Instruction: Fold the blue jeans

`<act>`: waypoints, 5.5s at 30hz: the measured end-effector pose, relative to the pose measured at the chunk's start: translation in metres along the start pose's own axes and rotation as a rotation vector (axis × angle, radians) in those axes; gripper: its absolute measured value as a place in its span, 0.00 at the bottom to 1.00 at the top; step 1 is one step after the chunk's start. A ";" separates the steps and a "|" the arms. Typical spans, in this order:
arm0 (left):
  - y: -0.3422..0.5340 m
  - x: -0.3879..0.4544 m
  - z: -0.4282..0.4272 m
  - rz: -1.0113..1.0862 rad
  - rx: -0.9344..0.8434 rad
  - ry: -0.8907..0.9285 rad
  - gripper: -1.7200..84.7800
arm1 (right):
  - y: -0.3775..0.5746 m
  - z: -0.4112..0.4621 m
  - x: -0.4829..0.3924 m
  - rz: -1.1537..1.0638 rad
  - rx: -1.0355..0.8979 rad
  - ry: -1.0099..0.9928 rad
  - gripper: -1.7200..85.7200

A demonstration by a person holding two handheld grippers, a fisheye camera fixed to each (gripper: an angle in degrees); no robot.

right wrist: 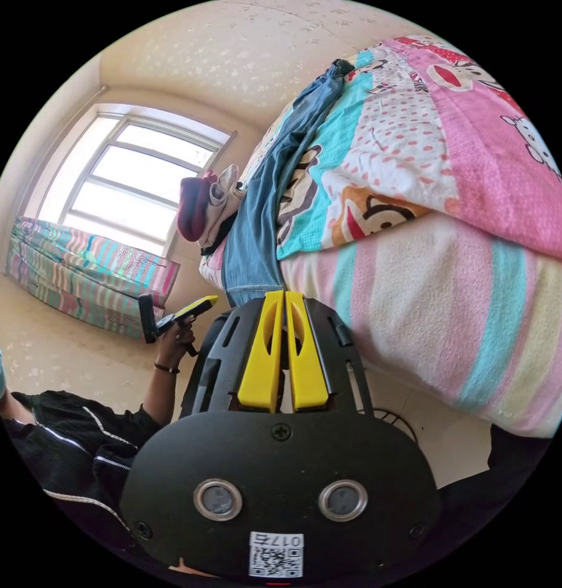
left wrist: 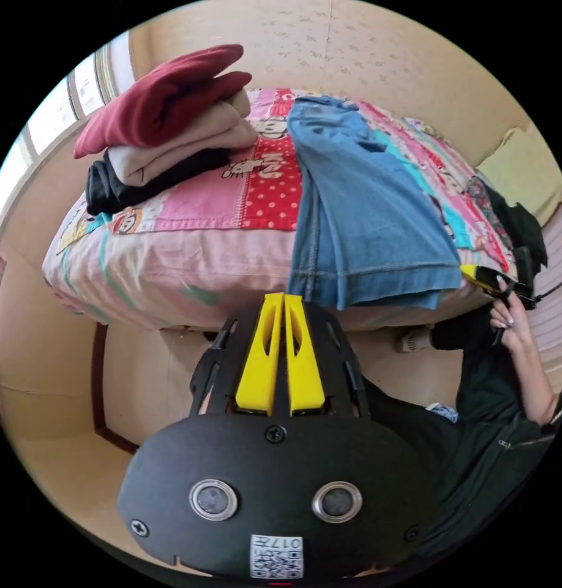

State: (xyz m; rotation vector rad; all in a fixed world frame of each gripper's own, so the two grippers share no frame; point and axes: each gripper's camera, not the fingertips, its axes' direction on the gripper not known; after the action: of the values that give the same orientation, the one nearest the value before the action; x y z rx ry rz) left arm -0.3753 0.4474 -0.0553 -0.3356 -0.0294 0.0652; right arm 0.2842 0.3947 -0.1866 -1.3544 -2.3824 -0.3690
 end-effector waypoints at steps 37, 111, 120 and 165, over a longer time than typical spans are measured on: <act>-0.067 0.073 -0.002 0.129 -0.106 -0.148 0.02 | 0.036 0.017 -0.114 -0.259 -0.020 -0.017 0.03; 0.031 -0.201 0.168 -0.546 0.308 1.066 0.17 | -0.201 -0.012 -0.050 -0.103 -0.016 -0.594 0.05; -0.003 -0.170 0.223 -0.626 0.425 1.488 0.20 | -0.263 -0.054 -0.084 -0.180 0.031 -0.615 0.05; -0.388 0.034 -0.359 0.751 1.011 1.043 0.03 | -0.431 -0.455 -0.417 -1.141 0.281 -0.046 0.05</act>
State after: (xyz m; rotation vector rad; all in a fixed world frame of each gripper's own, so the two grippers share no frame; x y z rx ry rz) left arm -0.3043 -0.0336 -0.2660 0.6797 1.1365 0.6160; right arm 0.1932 -0.3236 0.0182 0.2233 -2.8600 -0.2537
